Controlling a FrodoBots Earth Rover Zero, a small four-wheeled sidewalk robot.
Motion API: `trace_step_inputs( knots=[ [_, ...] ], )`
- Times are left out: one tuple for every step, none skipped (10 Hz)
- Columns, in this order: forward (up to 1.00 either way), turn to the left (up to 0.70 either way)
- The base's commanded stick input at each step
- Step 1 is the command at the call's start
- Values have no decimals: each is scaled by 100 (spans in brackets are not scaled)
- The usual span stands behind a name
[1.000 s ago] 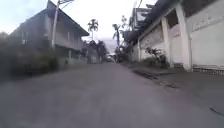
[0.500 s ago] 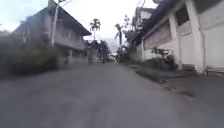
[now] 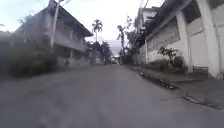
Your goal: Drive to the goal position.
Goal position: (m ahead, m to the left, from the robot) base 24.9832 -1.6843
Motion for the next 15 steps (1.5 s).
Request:
trace_step_inputs(
  knots=[
    [100,0],
    [100,0],
    [100,0],
    [100,0],
    [100,0],
    [100,0],
    [100,0],
    [100,0],
    [100,0],
    [100,0],
    [100,-40],
    [100,-40],
    [100,-40],
    [100,-23],
    [100,-3]
  ],
)
